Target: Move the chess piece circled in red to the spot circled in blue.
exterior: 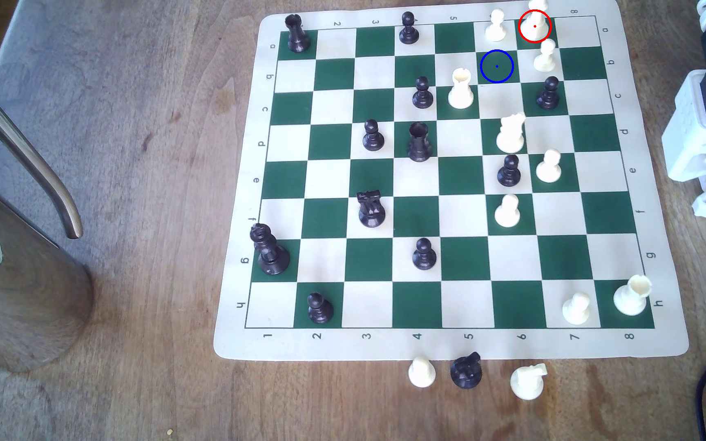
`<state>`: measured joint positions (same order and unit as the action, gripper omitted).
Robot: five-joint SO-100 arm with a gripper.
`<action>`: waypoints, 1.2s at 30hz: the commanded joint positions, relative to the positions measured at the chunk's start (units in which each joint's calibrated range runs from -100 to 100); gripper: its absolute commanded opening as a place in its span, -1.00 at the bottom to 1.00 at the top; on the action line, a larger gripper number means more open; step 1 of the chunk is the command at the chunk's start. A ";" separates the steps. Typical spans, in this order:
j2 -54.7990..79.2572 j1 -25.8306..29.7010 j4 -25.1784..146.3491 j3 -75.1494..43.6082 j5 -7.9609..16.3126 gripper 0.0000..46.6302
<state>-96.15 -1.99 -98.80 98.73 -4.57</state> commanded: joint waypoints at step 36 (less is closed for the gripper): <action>9.05 -32.31 150.65 -54.58 0.73 -0.96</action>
<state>-93.05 -29.79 29.00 53.91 -4.18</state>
